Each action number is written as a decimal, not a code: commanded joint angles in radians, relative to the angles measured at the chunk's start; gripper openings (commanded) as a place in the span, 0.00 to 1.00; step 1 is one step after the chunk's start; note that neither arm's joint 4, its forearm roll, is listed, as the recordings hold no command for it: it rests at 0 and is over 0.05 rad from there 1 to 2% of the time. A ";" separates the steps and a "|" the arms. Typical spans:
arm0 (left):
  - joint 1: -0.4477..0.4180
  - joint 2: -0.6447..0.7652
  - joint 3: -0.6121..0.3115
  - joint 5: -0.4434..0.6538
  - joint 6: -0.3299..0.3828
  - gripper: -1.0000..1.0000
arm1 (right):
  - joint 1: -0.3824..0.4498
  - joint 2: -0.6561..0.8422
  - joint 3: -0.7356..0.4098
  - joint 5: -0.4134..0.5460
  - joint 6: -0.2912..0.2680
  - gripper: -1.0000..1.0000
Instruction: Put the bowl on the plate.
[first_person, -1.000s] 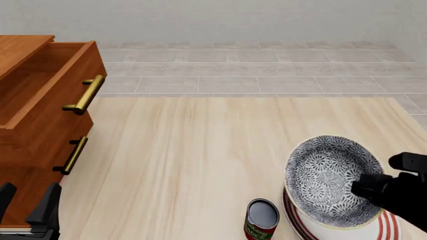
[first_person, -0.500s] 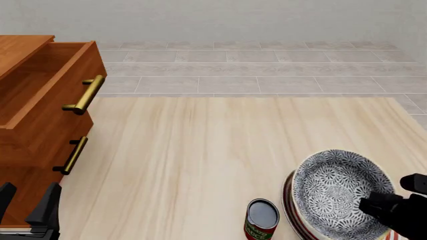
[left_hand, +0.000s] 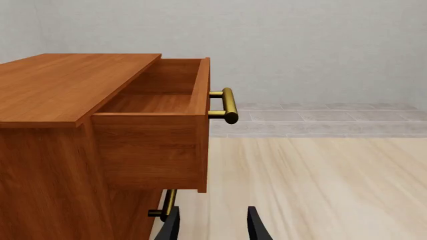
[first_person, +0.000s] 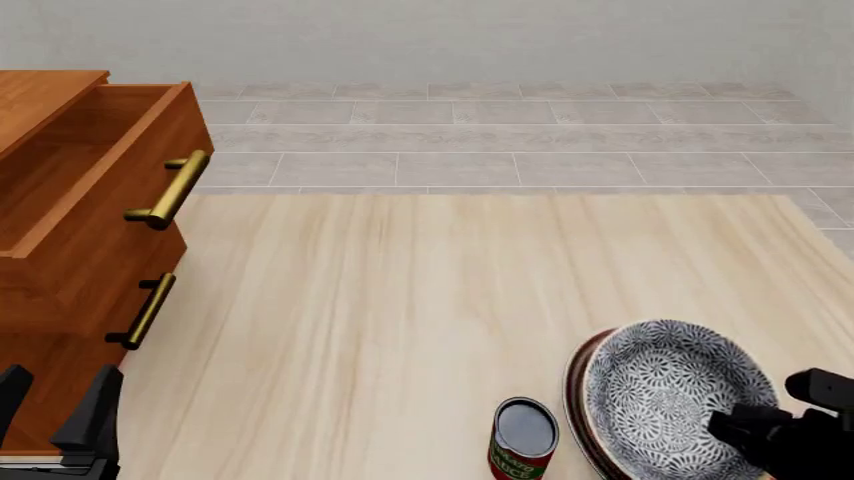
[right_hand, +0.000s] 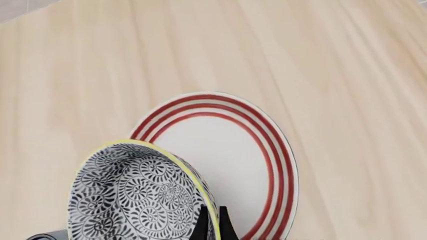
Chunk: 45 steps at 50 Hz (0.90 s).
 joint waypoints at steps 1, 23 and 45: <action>0.000 0.000 0.000 0.000 0.000 1.00 | -0.015 0.035 0.047 -0.065 0.013 0.00; 0.000 0.000 0.000 0.000 0.000 1.00 | -0.032 0.067 0.081 -0.113 0.011 0.00; 0.000 0.000 0.000 0.000 0.000 1.00 | -0.034 0.139 0.093 -0.184 0.009 0.00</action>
